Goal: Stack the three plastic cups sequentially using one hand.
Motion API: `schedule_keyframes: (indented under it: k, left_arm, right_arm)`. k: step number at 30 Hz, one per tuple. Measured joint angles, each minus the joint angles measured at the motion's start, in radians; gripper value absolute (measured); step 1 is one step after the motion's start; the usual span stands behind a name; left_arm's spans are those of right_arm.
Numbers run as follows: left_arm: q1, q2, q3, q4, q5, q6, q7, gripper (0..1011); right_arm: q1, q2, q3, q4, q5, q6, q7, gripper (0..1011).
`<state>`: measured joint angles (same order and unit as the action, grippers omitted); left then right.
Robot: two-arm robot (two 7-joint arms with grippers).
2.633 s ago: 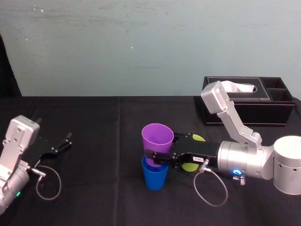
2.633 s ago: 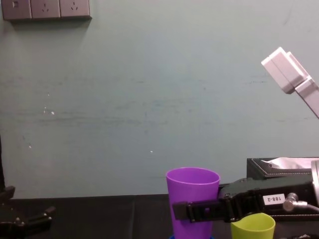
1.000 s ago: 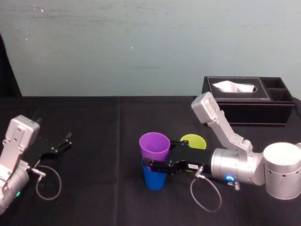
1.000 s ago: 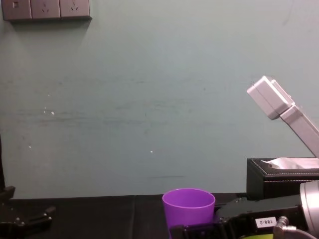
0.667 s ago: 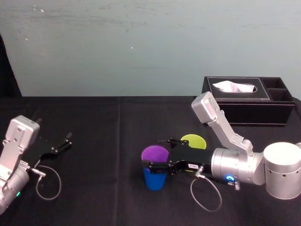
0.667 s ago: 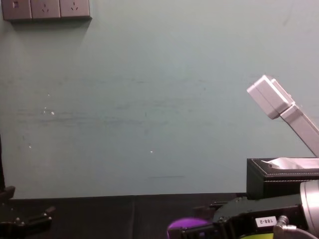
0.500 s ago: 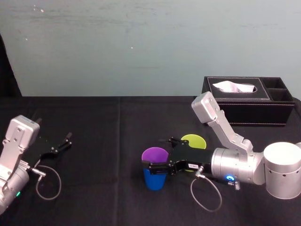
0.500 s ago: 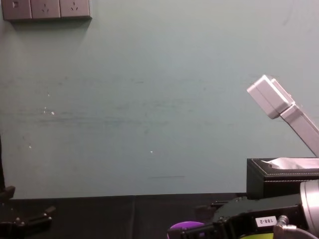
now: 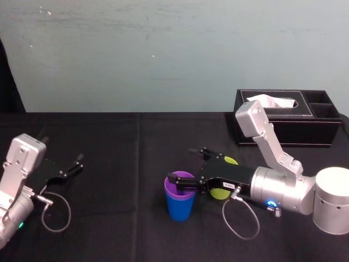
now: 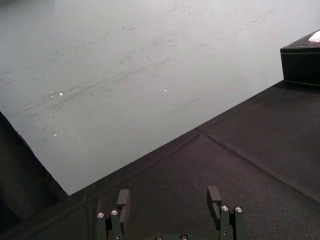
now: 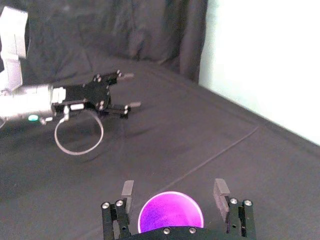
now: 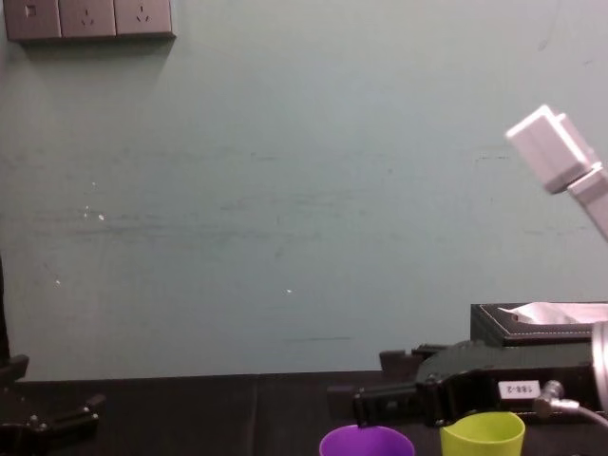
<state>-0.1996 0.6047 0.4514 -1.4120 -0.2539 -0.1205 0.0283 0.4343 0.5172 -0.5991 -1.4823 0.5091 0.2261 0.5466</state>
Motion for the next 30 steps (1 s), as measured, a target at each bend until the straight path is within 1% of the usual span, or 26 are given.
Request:
schedule_keyframes:
  k: [3, 5, 6, 9, 12, 13, 16, 17, 18, 19, 21, 22, 26, 30]
  left_arm:
    - [0.000, 0.000, 0.000, 0.000, 0.000, 0.000, 0.000, 1000]
    - [0.000, 0.000, 0.000, 0.000, 0.000, 0.000, 0.000, 1000]
    - [0.000, 0.000, 0.000, 0.000, 0.000, 0.000, 0.000, 1000]
    - [0.000, 0.000, 0.000, 0.000, 0.000, 0.000, 0.000, 1000]
    - [0.000, 0.000, 0.000, 0.000, 0.000, 0.000, 0.000, 1000]
    - [0.000, 0.000, 0.000, 0.000, 0.000, 0.000, 0.000, 1000]
    - [0.000, 0.000, 0.000, 0.000, 0.000, 0.000, 0.000, 1000]
    - [0.000, 0.000, 0.000, 0.000, 0.000, 0.000, 0.000, 1000]
    - [0.000, 0.000, 0.000, 0.000, 0.000, 0.000, 0.000, 1000]
    - [0.000, 0.000, 0.000, 0.000, 0.000, 0.000, 0.000, 1000]
    - [0.000, 0.000, 0.000, 0.000, 0.000, 0.000, 0.000, 1000]
    - [0.000, 0.000, 0.000, 0.000, 0.000, 0.000, 0.000, 1000]
    - [0.000, 0.000, 0.000, 0.000, 0.000, 0.000, 0.000, 1000]
    - [0.000, 0.000, 0.000, 0.000, 0.000, 0.000, 0.000, 1000]
  right_arm:
    - [-0.028, 0.010, 0.026, -0.026, 0.008, -0.020, -0.015, 1000]
    - [-0.047, 0.020, 0.041, -0.045, 0.011, -0.022, -0.025, 1000]
    - [-0.047, 0.020, 0.041, -0.045, 0.011, -0.022, -0.025, 1000]
    - [-0.076, 0.044, 0.060, -0.079, 0.016, -0.018, -0.037, 1000]
    - [-0.109, 0.076, 0.077, -0.118, 0.016, -0.007, -0.046, 1000]
    - [-0.125, 0.093, 0.085, -0.134, 0.017, -0.001, -0.048, 1000]
    - [-0.155, 0.122, 0.100, -0.163, 0.020, 0.008, -0.051, 1000]
    - [-0.179, 0.142, 0.112, -0.181, 0.025, 0.013, -0.056, 1000]
    - [-0.190, 0.151, 0.118, -0.189, 0.027, 0.014, -0.057, 1000]
    - [-0.213, 0.166, 0.131, -0.202, 0.034, 0.017, -0.062, 1000]
    - [-0.240, 0.179, 0.147, -0.213, 0.046, 0.020, -0.070, 1000]
    - [-0.264, 0.190, 0.162, -0.221, 0.057, 0.026, -0.082, 1000]
    - [-0.319, 0.209, 0.199, -0.235, 0.077, 0.040, -0.117, 1000]
    - [-0.349, 0.213, 0.223, -0.240, 0.089, 0.067, -0.149, 1000]
